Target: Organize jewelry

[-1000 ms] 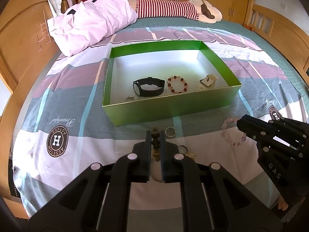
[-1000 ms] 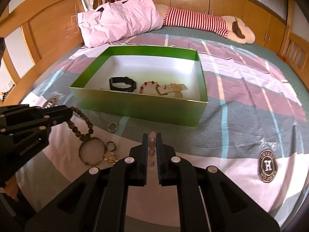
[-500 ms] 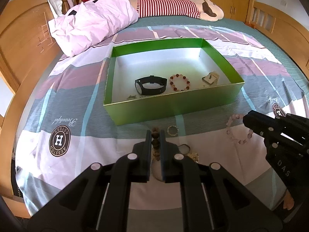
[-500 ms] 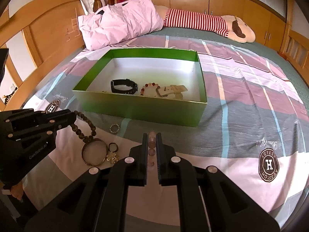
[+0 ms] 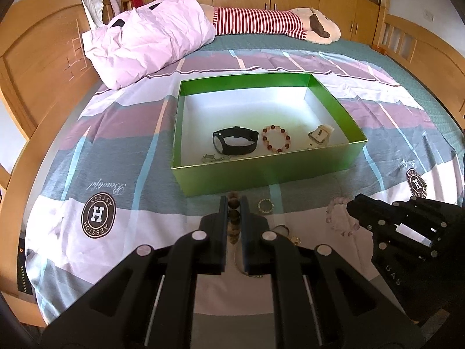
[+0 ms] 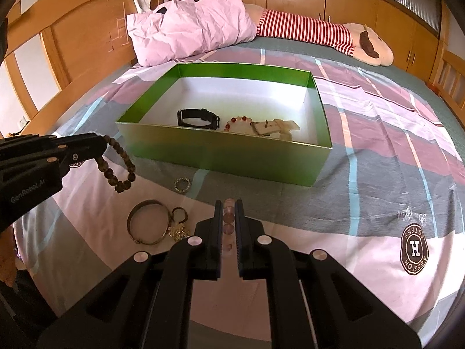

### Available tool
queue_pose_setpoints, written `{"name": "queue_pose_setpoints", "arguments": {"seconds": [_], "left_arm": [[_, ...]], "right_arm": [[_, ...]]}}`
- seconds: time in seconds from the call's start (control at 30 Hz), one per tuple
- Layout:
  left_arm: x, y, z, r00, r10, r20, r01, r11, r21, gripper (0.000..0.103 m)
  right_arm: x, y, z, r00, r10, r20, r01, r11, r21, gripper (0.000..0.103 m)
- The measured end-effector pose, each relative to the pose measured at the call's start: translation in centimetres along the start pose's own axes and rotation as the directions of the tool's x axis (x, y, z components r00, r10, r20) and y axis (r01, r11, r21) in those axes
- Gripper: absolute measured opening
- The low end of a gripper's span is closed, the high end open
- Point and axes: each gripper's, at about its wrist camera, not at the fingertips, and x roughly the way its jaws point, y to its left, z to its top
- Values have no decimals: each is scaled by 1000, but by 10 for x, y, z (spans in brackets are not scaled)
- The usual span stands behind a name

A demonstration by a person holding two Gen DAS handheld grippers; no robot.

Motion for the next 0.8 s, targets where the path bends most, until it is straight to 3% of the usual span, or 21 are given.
{"name": "queue_pose_setpoints", "arguments": {"seconds": [0.8], "left_arm": [[-1, -2, 0, 1000, -4, 11, 4, 1000, 6, 8]], "right_arm": [[-3, -2, -1, 1000, 24, 8, -24, 1000, 16, 8]]}}
